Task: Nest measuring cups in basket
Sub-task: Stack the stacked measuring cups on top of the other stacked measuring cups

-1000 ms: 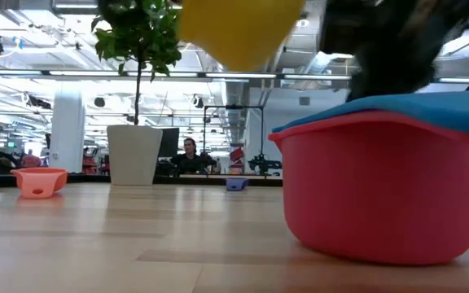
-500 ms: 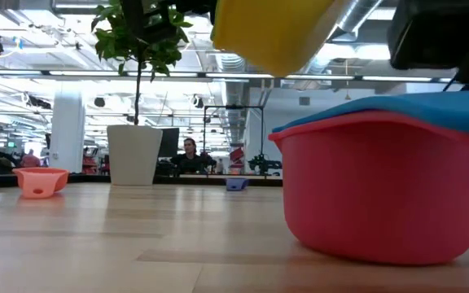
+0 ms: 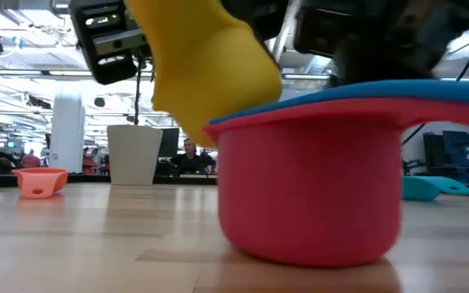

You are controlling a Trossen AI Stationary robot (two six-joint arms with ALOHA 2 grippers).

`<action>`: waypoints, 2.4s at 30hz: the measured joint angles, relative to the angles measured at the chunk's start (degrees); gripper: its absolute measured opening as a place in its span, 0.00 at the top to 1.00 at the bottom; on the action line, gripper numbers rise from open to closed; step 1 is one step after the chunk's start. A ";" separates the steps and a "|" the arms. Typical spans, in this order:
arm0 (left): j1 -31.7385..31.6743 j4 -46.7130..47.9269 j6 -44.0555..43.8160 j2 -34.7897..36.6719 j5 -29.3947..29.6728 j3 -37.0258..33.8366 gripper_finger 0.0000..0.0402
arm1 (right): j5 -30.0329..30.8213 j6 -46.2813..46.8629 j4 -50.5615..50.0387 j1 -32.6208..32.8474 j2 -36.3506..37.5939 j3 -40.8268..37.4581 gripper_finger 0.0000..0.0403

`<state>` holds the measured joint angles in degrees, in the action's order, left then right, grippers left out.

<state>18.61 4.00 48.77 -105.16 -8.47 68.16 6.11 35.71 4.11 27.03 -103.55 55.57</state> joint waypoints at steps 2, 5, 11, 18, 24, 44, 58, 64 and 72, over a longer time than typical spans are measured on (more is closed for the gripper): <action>0.08 0.09 -0.97 0.00 0.13 0.00 0.97 | 0.63 -1.07 -0.12 -1.10 0.00 0.11 0.96; 0.09 1.91 -4.25 0.00 0.67 1.41 0.97 | 1.65 -1.25 -0.26 -2.16 0.02 0.12 0.96; 0.05 8.78 -12.98 0.02 3.82 6.42 0.97 | 1.74 0.12 -4.94 -0.73 2.52 0.17 0.94; 0.20 12.54 -13.32 0.04 3.51 7.78 0.98 | 1.60 7.17 -10.20 6.04 5.28 0.17 0.97; 0.20 8.70 -12.00 0.06 -1.60 7.78 0.97 | -0.38 11.20 -0.39 10.08 -0.21 0.13 0.97; -0.47 14.97 -15.86 0.06 -1.33 7.78 0.97 | -1.76 0.00 9.47 -2.90 -6.43 0.52 0.96; -1.11 17.01 -59.00 0.20 4.95 7.82 0.97 | 7.91 2.61 1.61 -1.36 0.46 0.50 0.95; 0.77 18.62 -67.15 0.11 10.09 7.78 0.97 | 18.07 9.85 -10.70 1.38 7.25 0.55 0.94; 1.32 23.80 -72.07 0.07 13.14 7.69 0.97 | 23.76 14.90 -17.58 3.45 10.71 0.59 0.95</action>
<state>19.93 27.80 -23.30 -105.10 4.67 75.85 29.86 50.61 -13.47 30.48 -92.84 56.16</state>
